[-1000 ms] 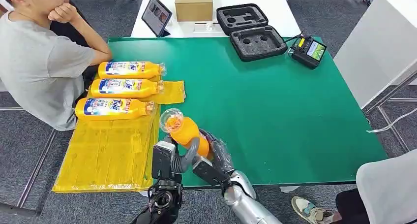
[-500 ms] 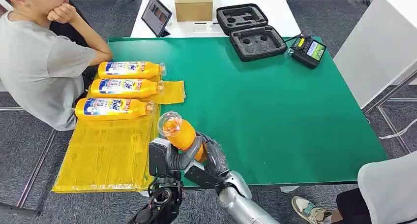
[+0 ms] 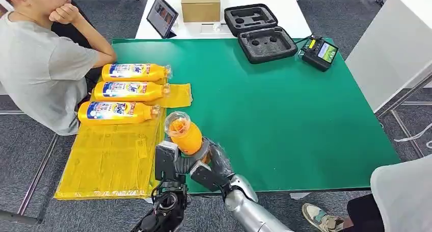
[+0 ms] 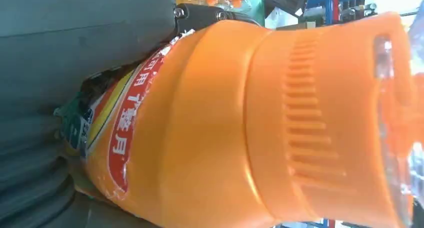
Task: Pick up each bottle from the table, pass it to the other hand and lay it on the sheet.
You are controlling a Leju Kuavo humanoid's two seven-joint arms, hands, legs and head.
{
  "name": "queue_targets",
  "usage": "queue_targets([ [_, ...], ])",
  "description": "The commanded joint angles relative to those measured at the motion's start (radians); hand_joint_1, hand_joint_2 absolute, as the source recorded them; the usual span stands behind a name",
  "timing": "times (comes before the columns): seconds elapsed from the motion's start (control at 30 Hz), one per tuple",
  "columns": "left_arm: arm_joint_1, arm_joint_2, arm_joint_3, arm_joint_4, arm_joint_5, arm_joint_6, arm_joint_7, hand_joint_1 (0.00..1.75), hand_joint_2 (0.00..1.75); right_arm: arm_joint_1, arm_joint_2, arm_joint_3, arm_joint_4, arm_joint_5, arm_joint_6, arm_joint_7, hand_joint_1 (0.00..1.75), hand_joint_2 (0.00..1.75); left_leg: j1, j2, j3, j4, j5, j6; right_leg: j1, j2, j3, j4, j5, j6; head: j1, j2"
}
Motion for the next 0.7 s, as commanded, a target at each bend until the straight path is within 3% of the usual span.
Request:
queue_targets([
  [0.03, -0.045, -0.014, 0.042, 0.007, -0.016, -0.001, 0.007, 1.75, 1.75, -0.035, 0.008, 0.056, 0.014, -0.007, 0.047, -0.008, 1.75, 1.75, 0.001, -0.001, 0.002, 0.001, -0.002, -0.002, 0.001, 0.001, 0.002, 0.001, -0.001, -0.001, 0.0, 0.0],
  [0.47, -0.054, -0.014, 0.091, -0.024, -0.01, -0.016, 0.007, 1.75, 1.75, -0.051, 0.002, 0.055, 0.03, -0.025, 0.053, -0.008, 1.75, 1.75, 0.001, -0.001, 0.003, 0.0, -0.001, -0.002, 0.001, 0.0, 0.003, 0.0, -0.002, -0.001, 0.0, 0.0],
  [0.5, -0.058, -0.012, 0.095, -0.017, -0.009, -0.014, 0.007, 1.75, 1.75, -0.051, 0.004, 0.051, 0.036, -0.029, 0.05, -0.007, 1.48, 1.75, 0.001, -0.001, 0.001, 0.0, 0.0, -0.001, 0.001, 0.0, 0.001, 0.0, -0.001, -0.001, 0.0, 0.0],
  [0.53, -0.058, -0.007, 0.099, -0.021, -0.019, -0.007, 0.007, 1.75, 1.75, -0.05, 0.006, 0.044, 0.043, -0.037, 0.045, -0.008, 0.37, 1.75, 0.001, -0.002, 0.003, 0.001, -0.001, -0.002, 0.001, 0.0, 0.003, 0.0, -0.002, -0.001, 0.0, 0.0],
  [0.57, -0.056, -0.004, 0.102, -0.024, -0.025, -0.005, 0.007, 1.75, 1.75, -0.05, 0.008, 0.041, 0.046, -0.041, 0.044, -0.008, 0.0, 1.75, 0.001, -0.001, 0.002, 0.0, -0.001, -0.001, 0.001, 0.0, 0.002, 0.0, -0.001, -0.001, 0.0, 0.0],
  [0.7, -0.056, -0.004, 0.102, -0.024, -0.025, -0.005, 0.007, 1.75, 1.75, -0.05, 0.008, 0.041, 0.046, -0.041, 0.044, -0.008, 0.0, 1.75, 0.001, -0.001, 0.004, 0.0, -0.002, -0.002, 0.001, 0.0, 0.004, 0.0, -0.002, -0.001, 0.0, 0.0],
])
